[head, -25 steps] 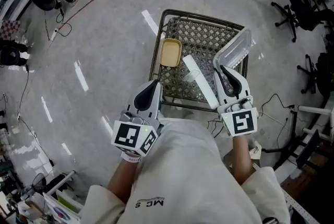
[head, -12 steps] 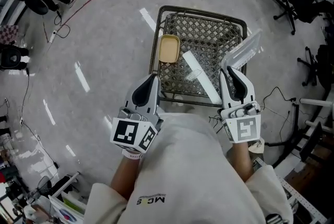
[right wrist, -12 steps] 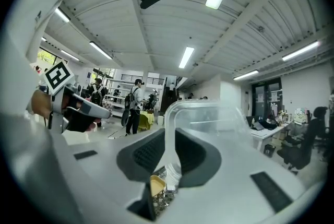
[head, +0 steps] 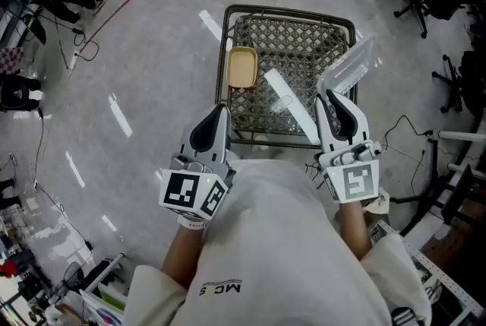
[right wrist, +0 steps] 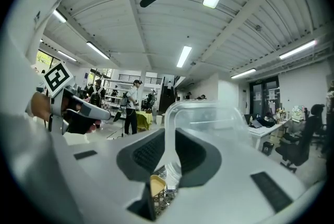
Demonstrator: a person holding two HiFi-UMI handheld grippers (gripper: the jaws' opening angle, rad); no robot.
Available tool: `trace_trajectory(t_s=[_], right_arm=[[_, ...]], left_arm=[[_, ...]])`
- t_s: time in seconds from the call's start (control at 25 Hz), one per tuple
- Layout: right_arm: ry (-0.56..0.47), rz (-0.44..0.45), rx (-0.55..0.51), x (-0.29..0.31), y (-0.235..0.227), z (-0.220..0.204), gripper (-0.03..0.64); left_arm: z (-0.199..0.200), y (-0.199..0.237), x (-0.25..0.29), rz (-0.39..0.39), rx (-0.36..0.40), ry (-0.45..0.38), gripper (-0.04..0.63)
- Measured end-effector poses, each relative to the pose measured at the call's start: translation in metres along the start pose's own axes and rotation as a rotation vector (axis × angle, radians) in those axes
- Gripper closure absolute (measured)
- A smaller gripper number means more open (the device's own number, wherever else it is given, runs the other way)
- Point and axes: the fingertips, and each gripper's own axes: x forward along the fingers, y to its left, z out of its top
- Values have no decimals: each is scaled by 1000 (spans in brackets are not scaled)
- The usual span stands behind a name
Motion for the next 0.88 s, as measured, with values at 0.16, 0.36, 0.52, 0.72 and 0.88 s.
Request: trace_trajectory(t_s=[0.16,0.36,0.52,0.72,0.88], right_arm=[[-4,4,1,4,2,3,543],[1,10,1,7,5,3,543],[5,11,0,10,3,1,543],[12,6,3,8,2,-2,543],[16,-2,5,8,0,-2,543]], left_arm=[[-1,2,0,-3,-1,3,571],[0,6,-1,0,-2,6,571],[-1,7,3,2,-5,10,571],[-4,7,3,-4,-6,14,571],[-1,7,4,-3,-1,11,571]])
